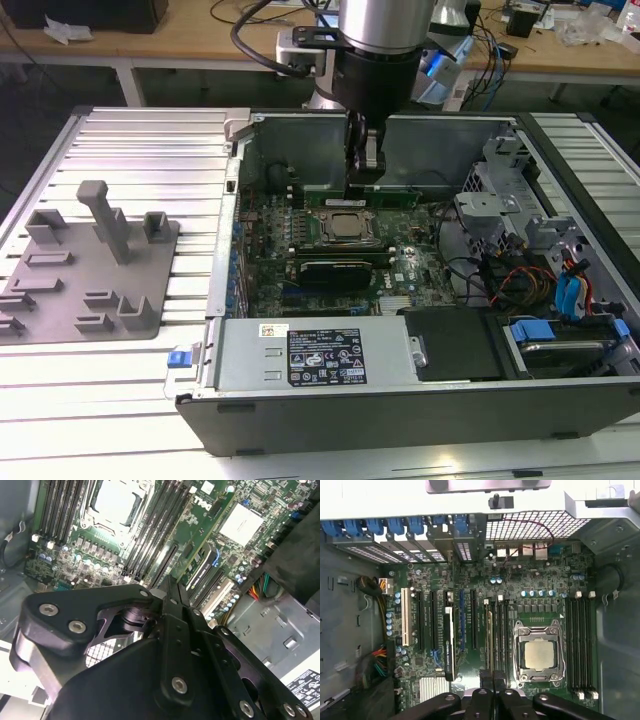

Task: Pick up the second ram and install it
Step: 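Pick up the second ram and move it above second insertion slot, then insert the second ram into the second slot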

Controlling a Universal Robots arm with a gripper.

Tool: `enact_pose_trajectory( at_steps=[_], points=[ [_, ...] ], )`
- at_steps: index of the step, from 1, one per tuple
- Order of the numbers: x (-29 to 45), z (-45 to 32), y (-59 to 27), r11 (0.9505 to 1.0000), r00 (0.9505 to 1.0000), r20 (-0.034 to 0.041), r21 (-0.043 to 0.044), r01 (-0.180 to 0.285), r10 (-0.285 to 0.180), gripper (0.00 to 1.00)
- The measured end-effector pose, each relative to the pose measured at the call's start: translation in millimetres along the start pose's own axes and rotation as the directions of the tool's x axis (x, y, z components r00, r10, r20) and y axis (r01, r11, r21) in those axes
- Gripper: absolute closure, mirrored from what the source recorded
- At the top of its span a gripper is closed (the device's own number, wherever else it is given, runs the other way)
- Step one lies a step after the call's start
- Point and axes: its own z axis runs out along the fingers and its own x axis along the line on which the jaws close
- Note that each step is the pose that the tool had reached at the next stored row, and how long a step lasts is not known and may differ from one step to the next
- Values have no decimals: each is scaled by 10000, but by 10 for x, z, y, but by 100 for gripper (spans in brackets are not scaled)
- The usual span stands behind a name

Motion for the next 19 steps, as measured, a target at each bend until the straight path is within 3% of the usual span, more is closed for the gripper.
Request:
enact_pose_trajectory(
  at_steps=[14, 19],
  points=[
    [0, 5, 1, 10000, 10000, 1, 0, -2, 2, 91],
    [-73, 69, 5, 10000, 10000, -2, 0, -2, 2, 91]
  ],
)
